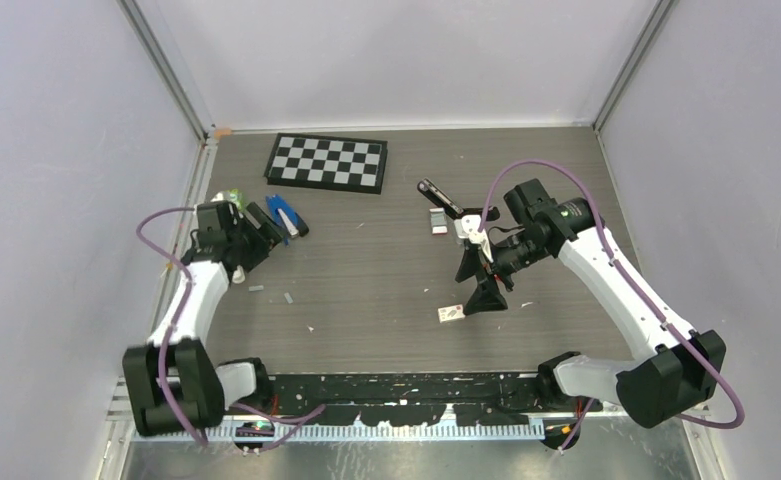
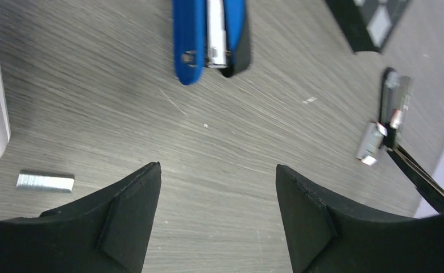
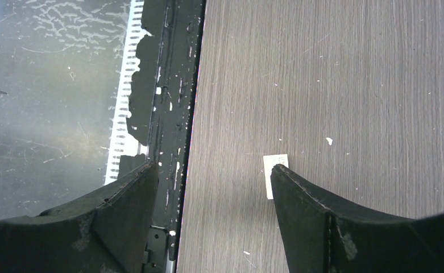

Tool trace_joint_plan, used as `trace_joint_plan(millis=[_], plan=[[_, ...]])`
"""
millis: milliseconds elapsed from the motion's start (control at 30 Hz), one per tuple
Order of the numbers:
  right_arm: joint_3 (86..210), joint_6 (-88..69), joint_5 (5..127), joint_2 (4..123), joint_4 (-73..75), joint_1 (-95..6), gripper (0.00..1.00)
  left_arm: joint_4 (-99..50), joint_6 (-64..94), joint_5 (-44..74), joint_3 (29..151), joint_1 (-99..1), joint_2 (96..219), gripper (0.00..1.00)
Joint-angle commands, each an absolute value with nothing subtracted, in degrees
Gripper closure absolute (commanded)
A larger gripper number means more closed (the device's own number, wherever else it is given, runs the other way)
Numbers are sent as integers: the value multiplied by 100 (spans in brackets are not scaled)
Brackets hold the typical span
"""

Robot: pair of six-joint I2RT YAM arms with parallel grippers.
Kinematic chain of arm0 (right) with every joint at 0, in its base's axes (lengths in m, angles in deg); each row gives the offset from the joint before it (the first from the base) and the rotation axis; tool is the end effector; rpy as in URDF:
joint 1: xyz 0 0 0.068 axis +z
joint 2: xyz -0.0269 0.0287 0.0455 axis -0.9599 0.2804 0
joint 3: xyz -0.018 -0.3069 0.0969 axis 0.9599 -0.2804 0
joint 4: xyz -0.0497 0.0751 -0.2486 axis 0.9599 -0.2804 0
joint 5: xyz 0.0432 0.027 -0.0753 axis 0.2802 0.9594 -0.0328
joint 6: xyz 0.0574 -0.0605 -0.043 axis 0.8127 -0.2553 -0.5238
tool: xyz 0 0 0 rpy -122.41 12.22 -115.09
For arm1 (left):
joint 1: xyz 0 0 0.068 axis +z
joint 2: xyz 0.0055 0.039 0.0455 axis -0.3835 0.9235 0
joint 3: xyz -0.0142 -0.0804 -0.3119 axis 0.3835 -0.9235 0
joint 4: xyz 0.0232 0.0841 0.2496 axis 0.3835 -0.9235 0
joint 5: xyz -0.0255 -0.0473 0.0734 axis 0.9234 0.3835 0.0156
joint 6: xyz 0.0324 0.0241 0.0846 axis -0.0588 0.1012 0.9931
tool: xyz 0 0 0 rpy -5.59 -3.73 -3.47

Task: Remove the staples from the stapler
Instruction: Move the stapler to the center of the board.

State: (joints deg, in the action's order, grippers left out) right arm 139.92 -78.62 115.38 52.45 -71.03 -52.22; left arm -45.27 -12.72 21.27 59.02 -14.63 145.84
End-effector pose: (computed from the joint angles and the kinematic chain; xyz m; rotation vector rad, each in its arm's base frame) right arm 0.1557 0.1375 0.3410 -1.6878 1.6453 1.0934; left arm 0.2513 0.0134 0.2539 -0.7988 2.1867 -0.5685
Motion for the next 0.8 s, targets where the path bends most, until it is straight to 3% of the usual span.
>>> trace_joint_plan(millis=[0, 100, 300, 400, 600, 733, 767], plan=[[14212, -7959, 11730, 5235, -7174, -5256, 23, -4444, -1344, 1720, 6593, -1447, 15718, 27], [14212, -7969, 11736, 5278, -7183, -5261, 23, -4454, -1358, 1542, 7250, -1489, 16706, 41], [14201, -7984, 11744, 5333, -7199, -5293, 23, -5299, -1144, 1057, 8579, -1701, 18102, 52], [14198, -8010, 11740, 5357, -7210, -5297, 23, -5359, -1046, 877, 8730, -1720, 18405, 56], [14193, -8027, 11721, 5419, -7221, -5311, 23, -5289, -988, 1106, 8881, -1725, 18821, 76], [14187, -8041, 11732, 5454, -7240, -5309, 23, -5199, -990, 1264, 8887, -1726, 18902, 99], [14189, -8033, 11736, 5463, -7239, -5308, 23, -5153, -989, 1297, 8846, -1724, 18857, 100]])
